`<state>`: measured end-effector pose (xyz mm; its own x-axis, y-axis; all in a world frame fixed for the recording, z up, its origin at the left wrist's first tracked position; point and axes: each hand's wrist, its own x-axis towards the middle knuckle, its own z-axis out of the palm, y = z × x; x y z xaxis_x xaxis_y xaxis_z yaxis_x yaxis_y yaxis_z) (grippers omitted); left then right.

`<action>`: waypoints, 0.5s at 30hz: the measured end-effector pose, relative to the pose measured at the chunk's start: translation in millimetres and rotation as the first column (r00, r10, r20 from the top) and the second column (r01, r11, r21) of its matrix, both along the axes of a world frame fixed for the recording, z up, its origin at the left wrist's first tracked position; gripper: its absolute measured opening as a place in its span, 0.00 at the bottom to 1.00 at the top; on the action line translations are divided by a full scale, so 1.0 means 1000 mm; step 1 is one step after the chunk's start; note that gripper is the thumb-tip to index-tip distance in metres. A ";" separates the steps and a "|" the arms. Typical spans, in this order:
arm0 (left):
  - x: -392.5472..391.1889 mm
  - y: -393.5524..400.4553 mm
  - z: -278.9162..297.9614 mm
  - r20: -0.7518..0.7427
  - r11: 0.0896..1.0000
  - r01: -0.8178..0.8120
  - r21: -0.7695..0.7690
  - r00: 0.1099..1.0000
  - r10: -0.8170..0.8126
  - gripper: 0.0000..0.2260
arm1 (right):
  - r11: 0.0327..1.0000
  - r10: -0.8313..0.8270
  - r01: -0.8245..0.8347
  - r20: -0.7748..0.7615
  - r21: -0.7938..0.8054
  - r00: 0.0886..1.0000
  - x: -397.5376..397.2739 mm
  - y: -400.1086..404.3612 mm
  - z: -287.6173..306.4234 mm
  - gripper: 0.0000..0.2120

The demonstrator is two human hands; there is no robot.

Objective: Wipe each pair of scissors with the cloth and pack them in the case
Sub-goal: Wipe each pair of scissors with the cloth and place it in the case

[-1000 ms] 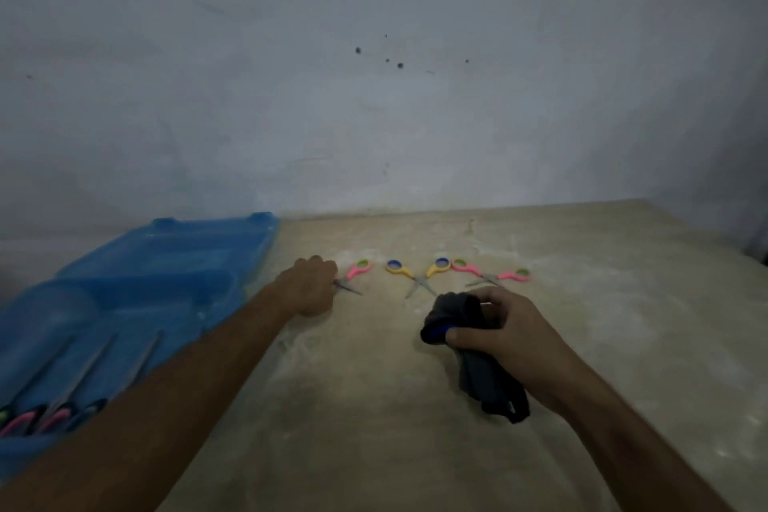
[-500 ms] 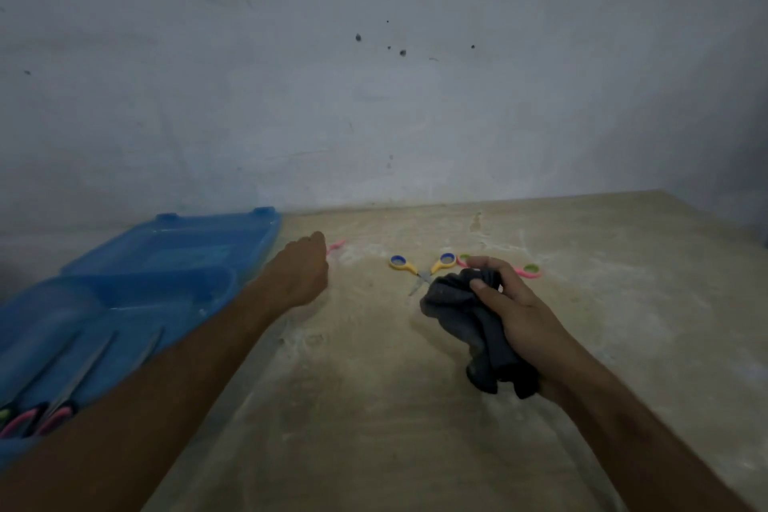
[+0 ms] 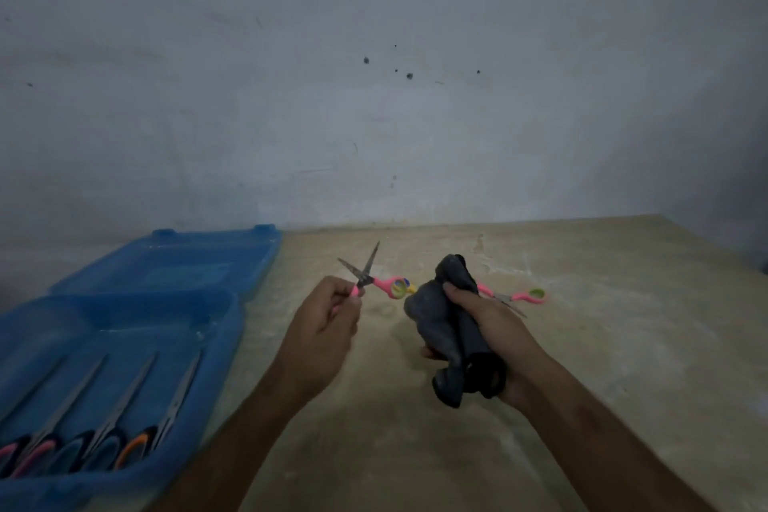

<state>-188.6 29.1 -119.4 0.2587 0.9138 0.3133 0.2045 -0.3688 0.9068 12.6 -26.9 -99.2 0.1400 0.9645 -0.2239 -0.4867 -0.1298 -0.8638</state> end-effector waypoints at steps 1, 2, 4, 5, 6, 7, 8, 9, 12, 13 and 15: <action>0.000 -0.002 -0.003 0.007 0.999 -0.010 0.046 1.000 0.010 0.06 | 1.000 0.017 -0.017 -0.036 -0.001 0.999 -0.001 0.006 -0.001 0.11; -0.001 -0.003 -0.006 0.011 0.996 -0.033 0.087 0.999 0.032 0.06 | 0.999 0.041 -0.041 -0.081 0.009 0.996 -0.003 0.011 -0.001 0.10; -0.001 -0.004 -0.010 0.012 0.986 -0.086 0.143 0.996 0.085 0.05 | 0.996 0.090 -0.087 -0.157 0.030 0.983 -0.009 0.014 0.002 0.11; -0.001 -0.004 -0.012 0.010 0.981 -0.105 0.163 0.994 0.105 0.05 | 0.993 0.114 -0.108 -0.163 0.043 0.980 -0.010 0.015 0.002 0.11; -0.002 -0.004 -0.013 0.009 0.976 -0.117 0.183 0.993 0.117 0.05 | 0.990 0.133 -0.125 -0.133 0.066 0.982 -0.011 0.015 0.002 0.11; -0.002 -0.004 -0.015 0.012 0.973 -0.121 0.198 0.993 0.121 0.05 | 0.987 0.138 -0.133 -0.065 0.087 0.988 -0.011 0.016 -0.001 0.11; -0.002 -0.005 -0.016 0.018 0.971 -0.119 0.208 0.993 0.118 0.05 | 0.986 0.126 -0.128 0.026 0.104 0.992 -0.011 0.015 -0.003 0.11; -0.002 -0.006 -0.017 0.021 0.970 -0.115 0.216 0.993 0.113 0.05 | 0.985 0.094 -0.113 0.143 0.129 0.985 -0.008 0.017 -0.009 0.12; 0.001 -0.008 -0.022 0.004 0.966 -0.099 0.241 0.995 0.101 0.05 | 0.975 0.050 -0.130 0.395 0.180 0.917 -0.002 0.017 -0.018 0.13; 0.002 -0.008 -0.023 -0.001 0.965 -0.099 0.242 0.995 0.102 0.05 | 0.969 0.072 -0.157 0.390 0.190 0.918 -0.001 0.017 -0.020 0.18; 0.003 -0.008 -0.025 -0.004 0.964 -0.108 0.241 0.994 0.112 0.05 | 0.953 0.122 -0.207 0.346 0.222 0.930 0.000 0.014 -0.024 0.33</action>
<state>-186.0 20.8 -143.9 0.1683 0.8352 0.5235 0.2709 -0.5498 0.7901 13.1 -12.4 -123.0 -0.0020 0.9983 0.0580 -0.1647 0.0568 -0.9847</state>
